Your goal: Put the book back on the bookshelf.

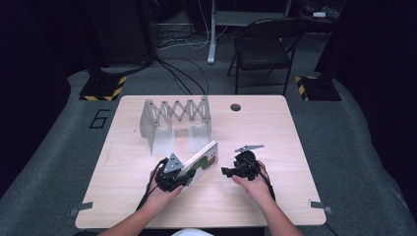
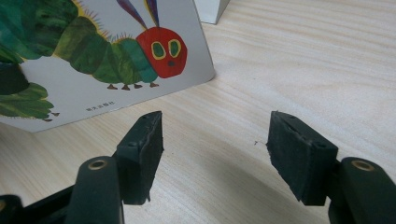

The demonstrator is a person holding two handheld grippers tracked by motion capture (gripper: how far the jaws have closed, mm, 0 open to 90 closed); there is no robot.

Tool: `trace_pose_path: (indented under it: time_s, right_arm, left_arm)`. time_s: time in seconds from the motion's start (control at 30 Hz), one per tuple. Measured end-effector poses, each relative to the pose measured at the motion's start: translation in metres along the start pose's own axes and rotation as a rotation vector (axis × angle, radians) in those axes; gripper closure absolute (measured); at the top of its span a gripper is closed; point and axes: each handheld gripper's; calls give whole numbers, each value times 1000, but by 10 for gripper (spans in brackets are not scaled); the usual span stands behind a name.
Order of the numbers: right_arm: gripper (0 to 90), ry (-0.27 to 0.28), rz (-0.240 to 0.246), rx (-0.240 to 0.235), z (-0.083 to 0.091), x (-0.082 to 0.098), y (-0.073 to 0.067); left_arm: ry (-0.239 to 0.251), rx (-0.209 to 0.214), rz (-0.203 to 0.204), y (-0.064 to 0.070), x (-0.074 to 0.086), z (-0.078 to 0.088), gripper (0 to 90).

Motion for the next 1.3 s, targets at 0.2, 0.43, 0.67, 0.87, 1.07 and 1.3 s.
trace_pose_path:
  time_s: [0.2,0.43,0.67,0.87,1.07,1.3]
  right_arm:
    - [357,-2,-6,1,1,0,1]
    - [357,6,-6,1,1,0,2]
    - [356,9,-5,3,3,0,4]
    - [357,14,-4,3,4,0,4]
    - [356,17,-6,2,5,0,4]
    - [355,24,-4,1,6,0,4]
  left_arm:
    - [-2,-1,-11,1,0,0,754]
    - [3,11,-21,2,-1,2,756]
    - [8,23,-28,3,-4,5,756]
    - [26,19,-18,-1,-6,12,756]
    - [50,4,-1,-6,-8,19,756]
    - [64,-8,20,-9,-12,25,756]
Point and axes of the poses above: each handheld gripper's, and its own axes: z roughly backward along the jaws, x roughly out of its underside, y roughly to its right, and after that the axes turned 1 degree about -z, right-handed
